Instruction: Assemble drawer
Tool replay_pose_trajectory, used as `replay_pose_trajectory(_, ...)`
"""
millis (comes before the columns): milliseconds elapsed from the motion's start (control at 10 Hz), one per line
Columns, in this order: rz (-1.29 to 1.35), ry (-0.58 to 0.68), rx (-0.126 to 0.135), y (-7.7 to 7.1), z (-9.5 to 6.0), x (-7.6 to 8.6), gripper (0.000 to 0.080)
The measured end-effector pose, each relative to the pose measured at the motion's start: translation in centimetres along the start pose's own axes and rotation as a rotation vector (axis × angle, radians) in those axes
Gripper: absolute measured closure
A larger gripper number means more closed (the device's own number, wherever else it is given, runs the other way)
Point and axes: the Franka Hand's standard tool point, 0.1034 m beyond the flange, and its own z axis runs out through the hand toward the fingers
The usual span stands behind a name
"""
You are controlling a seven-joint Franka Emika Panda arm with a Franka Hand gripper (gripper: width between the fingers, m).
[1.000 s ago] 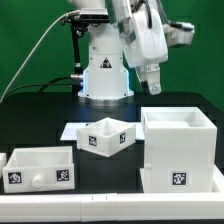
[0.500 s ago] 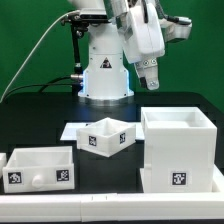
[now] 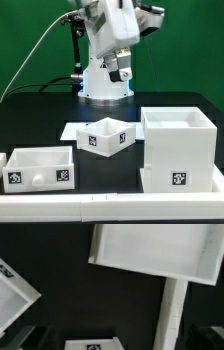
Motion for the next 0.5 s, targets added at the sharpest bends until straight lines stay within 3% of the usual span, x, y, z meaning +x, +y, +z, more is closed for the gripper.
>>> replay_pose_trajectory(300, 0.027, -0.012, 0.007, 0.2, 0.1, 0.3, 0.0151)
replay_pose_trajectory(500, 0.168, -0.035, 0.029, 1.5, 0.0, 2.9, 0.0151)
